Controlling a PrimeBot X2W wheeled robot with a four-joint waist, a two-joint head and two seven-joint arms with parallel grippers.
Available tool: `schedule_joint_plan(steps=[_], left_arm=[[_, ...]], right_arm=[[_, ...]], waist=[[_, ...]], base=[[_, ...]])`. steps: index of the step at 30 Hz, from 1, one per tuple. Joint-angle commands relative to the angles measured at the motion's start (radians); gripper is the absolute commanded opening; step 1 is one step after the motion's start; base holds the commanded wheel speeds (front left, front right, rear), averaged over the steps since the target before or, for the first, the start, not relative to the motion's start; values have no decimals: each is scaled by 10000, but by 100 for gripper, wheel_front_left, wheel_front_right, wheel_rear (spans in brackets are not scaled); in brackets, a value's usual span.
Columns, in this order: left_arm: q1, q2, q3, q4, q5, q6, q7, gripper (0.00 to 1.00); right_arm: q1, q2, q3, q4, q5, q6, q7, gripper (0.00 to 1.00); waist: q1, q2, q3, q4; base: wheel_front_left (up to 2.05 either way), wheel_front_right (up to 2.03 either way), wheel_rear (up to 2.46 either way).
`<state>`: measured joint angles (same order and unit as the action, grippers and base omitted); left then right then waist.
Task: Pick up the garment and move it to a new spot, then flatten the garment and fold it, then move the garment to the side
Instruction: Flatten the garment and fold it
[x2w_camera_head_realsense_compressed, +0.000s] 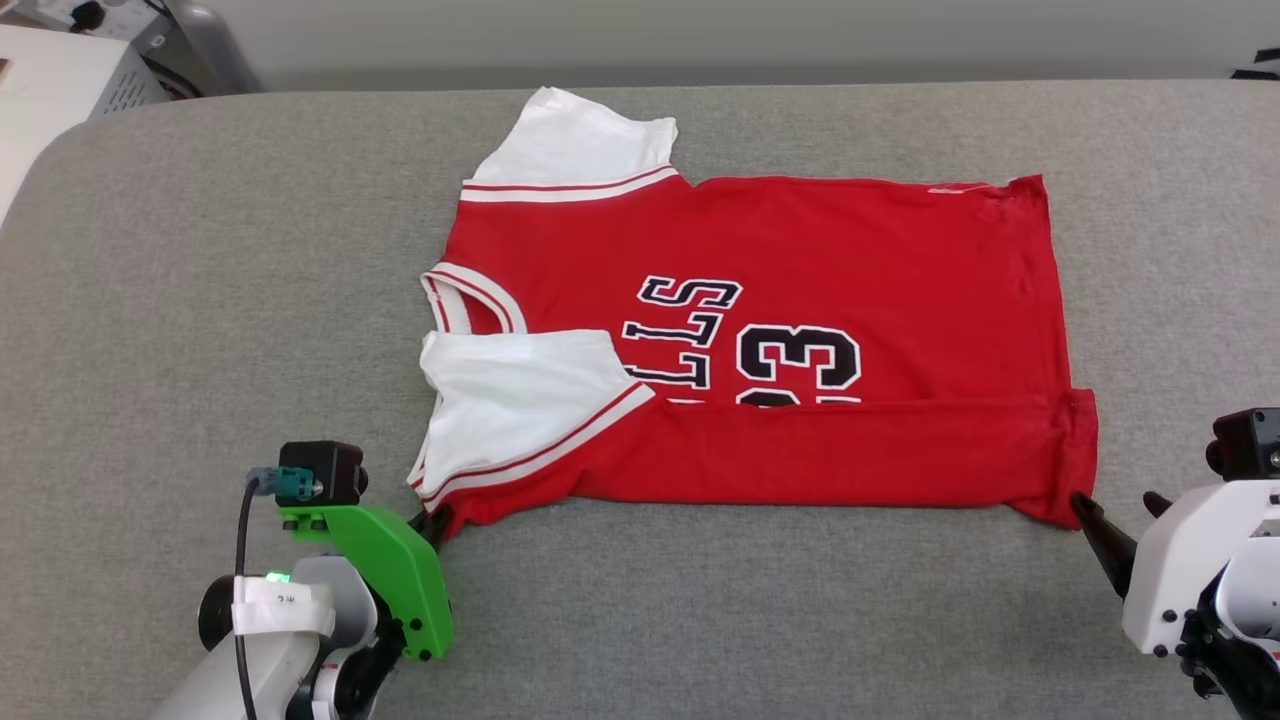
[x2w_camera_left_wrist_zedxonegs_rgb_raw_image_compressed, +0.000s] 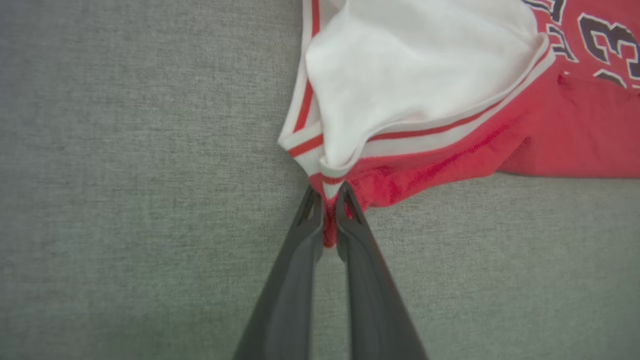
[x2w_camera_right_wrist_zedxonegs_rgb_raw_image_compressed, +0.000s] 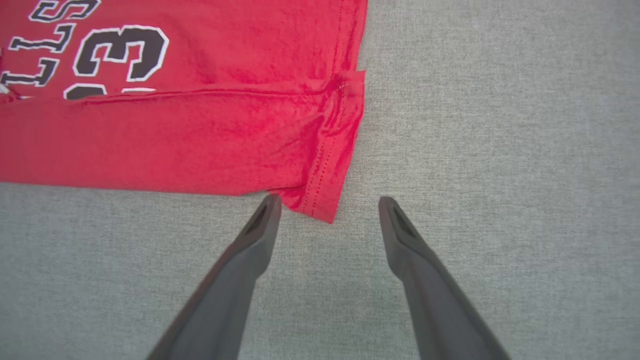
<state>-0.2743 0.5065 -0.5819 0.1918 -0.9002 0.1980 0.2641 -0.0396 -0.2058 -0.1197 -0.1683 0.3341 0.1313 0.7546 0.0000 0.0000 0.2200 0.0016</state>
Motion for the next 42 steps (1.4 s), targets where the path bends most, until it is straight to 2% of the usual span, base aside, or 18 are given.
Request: schedule_joint_plan(steps=[1,11,21,22,23,24,25,33,42], left_arm=[[165,56,30,-212,35,32,-99,0],[401,564,159,-2175,244,555,24,0],[459,642,92,-2631,291,693,125,0],[448,640,78,-2629,297,690,136,0],[438,624,58,-2609,282,685,162,0],[441,609,51,-2587,261,683,177,0],[455,609,23,-2519,246,685,221,0],[607,576,-103,-2102,166,590,238,0],[1044,652,-245,-1776,25,525,285,0]], right_arm=[[-24,50,-115,113,-15,-6,77,100],[-624,429,-621,1080,-391,-6,209,100],[-1195,702,-863,2258,-621,-6,244,100],[-1202,677,-843,2332,-648,-6,245,90],[-1203,621,-801,2439,-684,-6,227,45],[-1206,598,-785,2492,-682,-6,205,18],[-1222,571,-763,2589,-648,-6,158,0],[-1199,295,-777,2945,-501,-6,-97,0],[-687,-147,-841,2450,-175,-6,353,0]], waist=[[0,0,-149,233],[0,0,139,644],[0,0,556,859],[0,0,579,875],[0,0,599,900],[0,0,604,912],[0,0,610,926],[0,0,240,933],[0,0,-616,834]], base=[[0,0,0],[0,0,0],[0,0,0],[0,0,0],[0,0,0],[0,0,0],[0,0,0],[0,0,0],[0,0,0]])
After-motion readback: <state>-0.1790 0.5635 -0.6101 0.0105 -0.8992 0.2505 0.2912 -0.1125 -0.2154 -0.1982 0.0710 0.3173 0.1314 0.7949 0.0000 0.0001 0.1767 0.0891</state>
